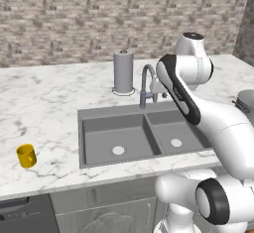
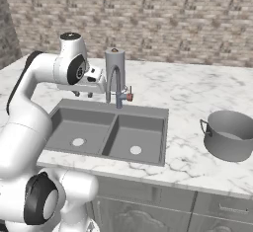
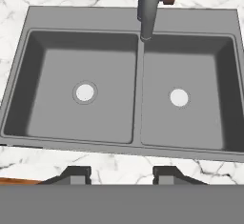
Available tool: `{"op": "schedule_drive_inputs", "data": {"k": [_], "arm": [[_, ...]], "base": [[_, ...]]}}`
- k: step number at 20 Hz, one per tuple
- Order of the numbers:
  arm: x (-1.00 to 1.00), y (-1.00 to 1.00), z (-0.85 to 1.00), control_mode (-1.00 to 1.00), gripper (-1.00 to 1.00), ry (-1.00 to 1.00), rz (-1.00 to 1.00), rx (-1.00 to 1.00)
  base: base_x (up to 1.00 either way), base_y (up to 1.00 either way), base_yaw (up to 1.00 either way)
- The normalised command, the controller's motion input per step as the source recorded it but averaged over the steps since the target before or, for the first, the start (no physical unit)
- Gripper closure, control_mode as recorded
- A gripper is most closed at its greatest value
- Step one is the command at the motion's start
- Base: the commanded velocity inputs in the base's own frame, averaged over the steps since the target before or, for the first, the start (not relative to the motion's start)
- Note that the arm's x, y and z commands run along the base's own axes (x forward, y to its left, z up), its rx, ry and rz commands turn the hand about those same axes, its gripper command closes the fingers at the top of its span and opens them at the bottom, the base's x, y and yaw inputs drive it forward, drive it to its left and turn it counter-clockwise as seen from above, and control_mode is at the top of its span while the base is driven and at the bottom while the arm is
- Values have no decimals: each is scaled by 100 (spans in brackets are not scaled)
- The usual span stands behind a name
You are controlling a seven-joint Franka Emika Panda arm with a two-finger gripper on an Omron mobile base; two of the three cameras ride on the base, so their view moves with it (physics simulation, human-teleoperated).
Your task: Place the pot in the left basin and the mug in the right basin of the sink.
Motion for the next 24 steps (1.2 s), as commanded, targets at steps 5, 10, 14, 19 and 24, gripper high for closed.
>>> {"op": "schedule_drive_inputs", "data": {"k": [5,10,14,19,24], "arm": [[0,-7,0,-100,-100,0,0,0],[0,-27,0,-100,-100,-1,0,0],[0,-41,0,-100,-100,-2,1,0],[-13,-29,0,-100,-100,-4,5,0],[-15,-30,0,-100,-100,-2,9,0]], "base": [[0,0,0],[0,0,0],[0,0,0],[0,0,0],[0,0,0]]}}
